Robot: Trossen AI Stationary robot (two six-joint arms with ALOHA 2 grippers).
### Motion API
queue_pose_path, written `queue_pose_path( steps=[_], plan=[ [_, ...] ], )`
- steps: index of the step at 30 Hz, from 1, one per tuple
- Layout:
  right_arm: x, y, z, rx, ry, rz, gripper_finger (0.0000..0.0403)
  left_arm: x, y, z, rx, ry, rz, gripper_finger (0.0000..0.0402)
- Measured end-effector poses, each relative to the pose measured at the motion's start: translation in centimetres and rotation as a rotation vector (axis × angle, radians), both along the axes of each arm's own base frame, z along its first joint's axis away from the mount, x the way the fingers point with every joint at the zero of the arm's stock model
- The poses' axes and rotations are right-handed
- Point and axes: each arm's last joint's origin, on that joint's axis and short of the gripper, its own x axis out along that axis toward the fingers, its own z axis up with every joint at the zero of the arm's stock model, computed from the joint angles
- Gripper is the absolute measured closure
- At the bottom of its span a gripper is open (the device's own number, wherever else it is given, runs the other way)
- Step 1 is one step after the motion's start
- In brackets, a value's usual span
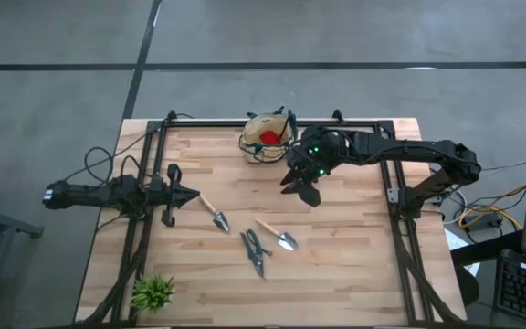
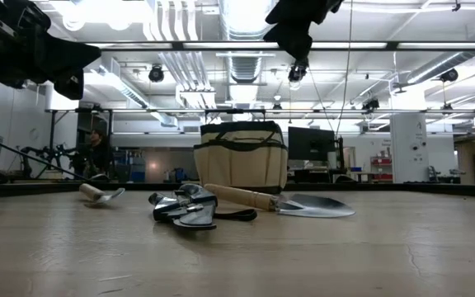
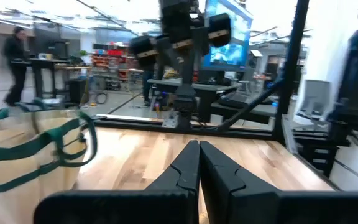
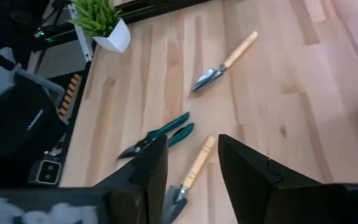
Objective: Pick & Place Garden tools in Gardening bag
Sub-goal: Put the shear scissors into the gardening bag
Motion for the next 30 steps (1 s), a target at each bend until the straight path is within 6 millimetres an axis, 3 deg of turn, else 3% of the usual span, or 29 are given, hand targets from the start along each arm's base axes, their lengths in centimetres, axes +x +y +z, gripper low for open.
queue_pose_path(
  steps=[11, 14, 21, 30],
  plan=[
    [0.0, 1.3, -0.1, 0.019, 0.007, 0.033, 0.0329, -0.1, 0.1, 0.4, -0.014, -0.045, 0.046, 0.0389],
    [0.0, 1.7, -0.1, 0.023, 0.008, 0.042, 0.0341, -0.2, 0.2, 1.4, -0.191, -0.157, 0.028, 0.0389],
    [0.0, 2.1, -0.1, 0.041, 0.015, 0.043, 0.0355, -1.7, 1.1, 4.5, -0.811, -0.633, 0.088, 0.0389],
    [-0.5, 2.2, 0.5, 0.043, 0.007, 0.035, 0.0356, -4.2, 2.2, 6.2, -0.996, -1.019, 0.319, 0.0389]
  ],
)
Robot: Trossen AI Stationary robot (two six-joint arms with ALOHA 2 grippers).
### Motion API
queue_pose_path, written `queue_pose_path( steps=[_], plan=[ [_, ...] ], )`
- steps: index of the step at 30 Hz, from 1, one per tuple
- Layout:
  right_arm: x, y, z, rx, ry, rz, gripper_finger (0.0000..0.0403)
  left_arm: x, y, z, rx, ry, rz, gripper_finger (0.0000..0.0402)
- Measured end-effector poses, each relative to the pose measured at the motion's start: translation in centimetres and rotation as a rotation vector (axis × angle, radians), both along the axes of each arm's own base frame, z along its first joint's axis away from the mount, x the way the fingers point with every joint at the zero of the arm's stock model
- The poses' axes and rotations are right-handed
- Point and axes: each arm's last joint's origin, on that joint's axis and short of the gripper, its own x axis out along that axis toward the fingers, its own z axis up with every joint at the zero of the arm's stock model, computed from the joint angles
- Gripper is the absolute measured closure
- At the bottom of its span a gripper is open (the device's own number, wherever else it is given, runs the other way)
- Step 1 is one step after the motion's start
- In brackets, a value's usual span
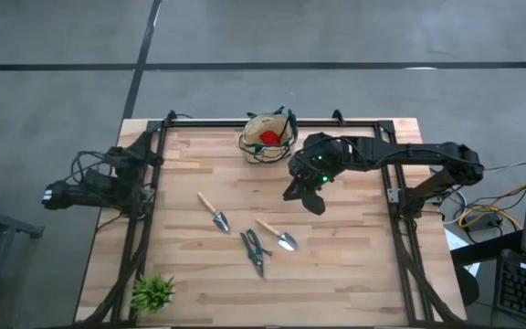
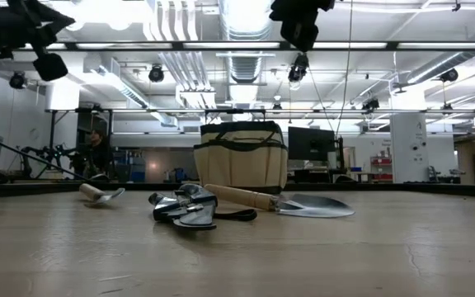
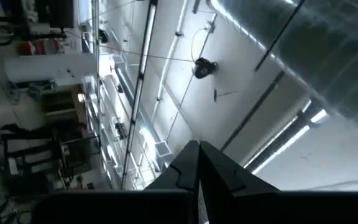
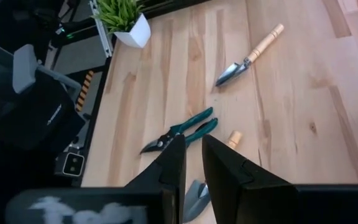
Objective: Pick & Place Garden tools in Gardening bag
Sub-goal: Put the shear scissors into the gardening bag
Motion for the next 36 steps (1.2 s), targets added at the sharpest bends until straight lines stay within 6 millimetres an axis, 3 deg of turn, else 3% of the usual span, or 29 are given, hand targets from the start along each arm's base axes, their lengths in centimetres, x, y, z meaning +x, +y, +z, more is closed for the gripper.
queue_pose_path(
  steps=[4, 11, 22, 29, 36],
  plan=[
    [-0.3, 0.0, 0.1, -0.001, 0.005, -0.004, 0.0356, 1.0, -0.4, -0.2, 0.121, 0.103, -0.093, 0.0389],
    [-0.4, 0.0, -0.2, -0.009, 0.012, -0.003, 0.0358, 4.6, -0.9, -0.8, 0.003, 0.336, -0.333, 0.039],
    [-1.1, 0.0, -0.3, 0.008, 0.068, -0.012, 0.0385, 11.4, -2.5, 3.6, 0.231, 0.646, -0.649, 0.039],
    [-3.8, 0.2, 1.8, -0.021, -0.039, -0.002, 0.0395, 16.3, -3.3, 6.2, 0.281, 0.822, -0.749, 0.039],
    [-8.7, 0.4, 3.6, -0.068, -0.297, -0.054, 0.0395, 21.4, -4.1, 7.1, 0.388, 1.078, -0.834, 0.036]
  ],
)
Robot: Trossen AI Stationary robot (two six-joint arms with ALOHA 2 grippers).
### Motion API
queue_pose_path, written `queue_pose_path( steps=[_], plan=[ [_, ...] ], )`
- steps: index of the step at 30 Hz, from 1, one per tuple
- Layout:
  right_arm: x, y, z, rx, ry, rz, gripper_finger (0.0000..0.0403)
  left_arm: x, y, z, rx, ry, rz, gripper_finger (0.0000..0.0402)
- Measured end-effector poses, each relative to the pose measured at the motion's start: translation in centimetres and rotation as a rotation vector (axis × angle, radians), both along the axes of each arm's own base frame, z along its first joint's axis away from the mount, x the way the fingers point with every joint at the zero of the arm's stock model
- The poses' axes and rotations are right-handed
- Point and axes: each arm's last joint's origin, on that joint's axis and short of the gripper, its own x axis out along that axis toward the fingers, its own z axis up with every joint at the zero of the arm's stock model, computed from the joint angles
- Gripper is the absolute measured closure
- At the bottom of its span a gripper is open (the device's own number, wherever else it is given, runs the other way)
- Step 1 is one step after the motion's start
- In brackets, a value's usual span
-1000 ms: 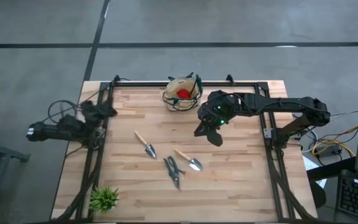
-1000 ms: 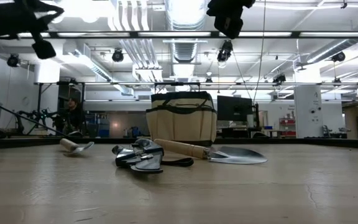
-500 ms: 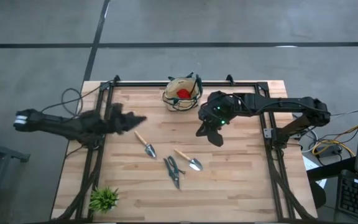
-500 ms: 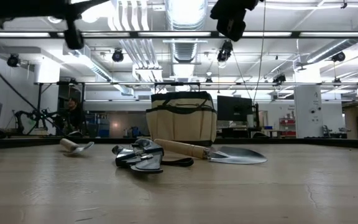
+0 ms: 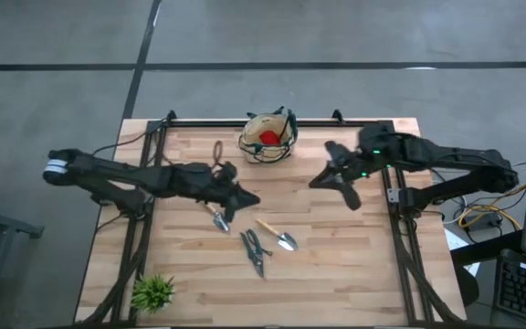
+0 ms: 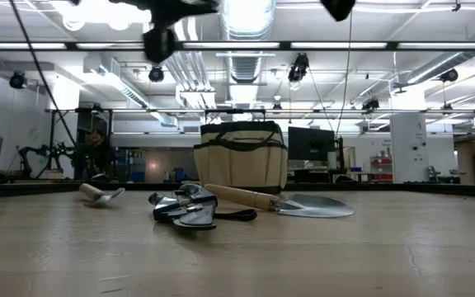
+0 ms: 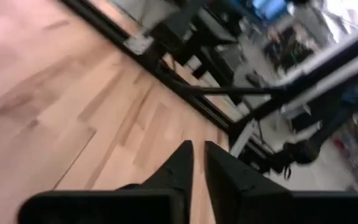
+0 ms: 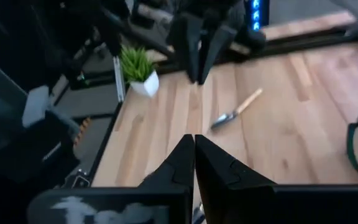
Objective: Pick & Place Garden tools in Gardening bag
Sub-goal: Put the shear scissors into the gardening bag
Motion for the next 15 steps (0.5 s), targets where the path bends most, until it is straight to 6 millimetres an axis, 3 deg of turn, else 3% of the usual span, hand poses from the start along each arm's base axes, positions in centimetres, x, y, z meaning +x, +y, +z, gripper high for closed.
queue_pose_path(
  steps=[10, 15],
  plan=[
    [-6.7, 0.2, -1.5, -0.029, -0.115, -0.128, 0.0394, 6.1, -2.2, -1.1, 0.165, 0.208, -0.28, 0.024],
    [-8.7, 0.4, -3.0, -0.001, -0.125, -0.138, 0.0394, 8.6, -4.5, -2.2, 0.221, 0.345, -0.383, 0.0224]
  ],
)
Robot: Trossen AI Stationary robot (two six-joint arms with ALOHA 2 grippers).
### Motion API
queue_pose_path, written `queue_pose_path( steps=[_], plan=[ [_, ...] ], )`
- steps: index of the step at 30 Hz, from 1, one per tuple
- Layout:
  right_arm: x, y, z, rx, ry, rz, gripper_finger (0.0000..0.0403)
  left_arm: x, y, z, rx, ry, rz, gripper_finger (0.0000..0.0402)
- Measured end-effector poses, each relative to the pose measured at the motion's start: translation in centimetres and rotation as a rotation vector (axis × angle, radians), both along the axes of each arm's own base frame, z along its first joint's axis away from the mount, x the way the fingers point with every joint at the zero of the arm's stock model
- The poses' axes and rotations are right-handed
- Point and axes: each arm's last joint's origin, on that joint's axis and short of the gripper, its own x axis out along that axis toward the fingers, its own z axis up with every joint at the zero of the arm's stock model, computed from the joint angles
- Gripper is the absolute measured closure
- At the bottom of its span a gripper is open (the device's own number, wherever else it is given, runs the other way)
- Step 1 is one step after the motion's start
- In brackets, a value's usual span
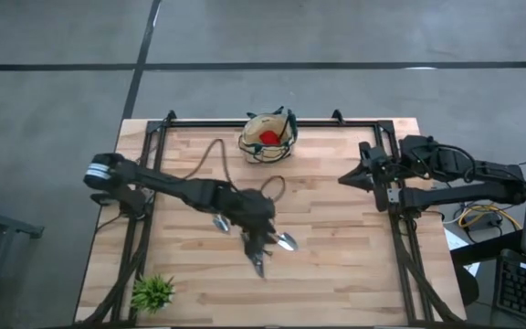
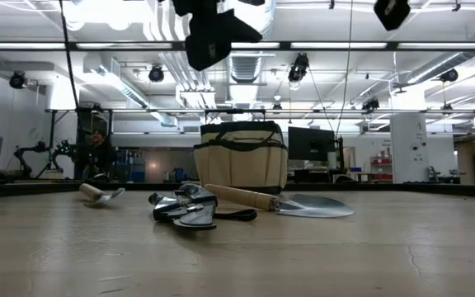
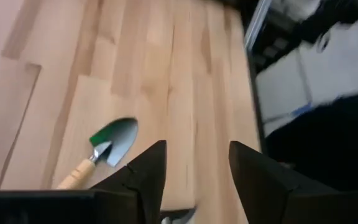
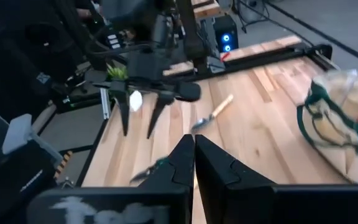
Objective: Pick & Place Garden tools in Gardening bag
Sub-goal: Put the shear scissors into the gardening bag
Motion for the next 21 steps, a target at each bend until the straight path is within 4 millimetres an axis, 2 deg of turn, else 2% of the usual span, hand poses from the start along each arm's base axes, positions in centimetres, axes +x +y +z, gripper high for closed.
queue_pose_path(
  steps=[3, 8, 12, 21],
  plan=[
    [-0.9, 0.1, -1.1, 0.021, 0.0, -0.004, 0.0394, 1.1, -1.3, -1.2, 0.056, 0.097, -0.038, 0.0226],
    [-1.7, 0.2, -2.5, 0.043, 0.003, -0.008, 0.0394, 3.1, -3.7, -3.0, 0.151, 0.137, -0.117, 0.0233],
    [-2.4, 0.2, -2.8, 0.023, -0.032, -0.003, 0.0394, 4.3, -4.9, -4.9, 0.184, 0.217, -0.13, 0.0235],
    [-4.1, 0.4, -3.3, 0.002, -0.105, 0.005, 0.0394, 5.2, -6.5, -8.9, 0.263, 0.333, -0.165, 0.0235]
  ],
)
